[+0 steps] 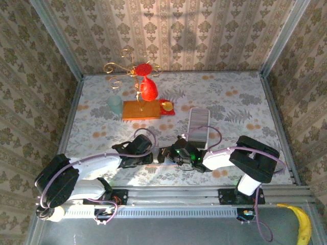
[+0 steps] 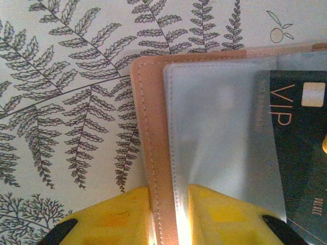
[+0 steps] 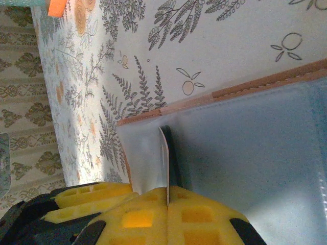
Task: Put the credit cards into the card holder
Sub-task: Insert the credit card into the card slot.
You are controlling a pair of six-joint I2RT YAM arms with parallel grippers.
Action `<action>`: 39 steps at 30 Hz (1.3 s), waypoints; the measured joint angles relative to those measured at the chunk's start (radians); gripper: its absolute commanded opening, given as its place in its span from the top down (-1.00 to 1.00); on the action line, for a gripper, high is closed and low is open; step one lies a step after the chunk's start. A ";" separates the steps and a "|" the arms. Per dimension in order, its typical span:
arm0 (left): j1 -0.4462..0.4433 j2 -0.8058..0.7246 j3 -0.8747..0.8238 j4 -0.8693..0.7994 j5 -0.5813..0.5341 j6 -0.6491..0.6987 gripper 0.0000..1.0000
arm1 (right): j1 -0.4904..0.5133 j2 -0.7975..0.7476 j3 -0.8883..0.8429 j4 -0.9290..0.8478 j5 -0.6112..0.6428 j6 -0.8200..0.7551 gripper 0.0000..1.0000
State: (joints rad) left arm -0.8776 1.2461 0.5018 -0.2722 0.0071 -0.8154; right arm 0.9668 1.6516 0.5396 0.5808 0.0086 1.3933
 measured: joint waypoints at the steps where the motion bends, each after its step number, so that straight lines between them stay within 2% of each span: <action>1: 0.000 -0.002 -0.002 0.002 0.000 0.000 0.47 | 0.000 0.000 0.000 0.000 0.000 -0.002 1.00; 5: 0.000 -0.011 -0.014 0.012 0.000 0.000 0.41 | 0.003 0.003 0.002 0.003 -0.001 -0.007 1.00; 9: -0.005 -0.017 -0.018 0.012 0.000 -0.002 0.31 | 0.005 0.019 0.026 -0.001 -0.001 -0.031 0.85; 13: -0.005 -0.030 -0.027 0.011 -0.003 -0.003 0.33 | 0.005 0.032 0.033 -0.002 -0.002 -0.048 0.84; 20: -0.005 -0.070 -0.040 -0.017 -0.013 -0.003 0.26 | 0.005 0.044 0.047 -0.045 -0.024 -0.094 0.35; 27: 0.010 -0.088 -0.043 -0.034 -0.019 -0.003 0.29 | 0.005 0.022 0.116 -0.212 -0.027 -0.183 0.33; 32: 0.027 -0.089 -0.043 -0.031 -0.017 -0.003 0.39 | 0.005 0.002 0.150 -0.334 -0.015 -0.247 0.44; 39: 0.034 -0.056 -0.044 0.004 0.009 -0.003 0.51 | 0.005 0.002 0.172 -0.395 -0.019 -0.298 0.64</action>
State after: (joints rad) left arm -0.8433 1.1896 0.4580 -0.2684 0.0158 -0.8185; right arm 0.9714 1.6531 0.7116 0.1860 -0.0109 1.0950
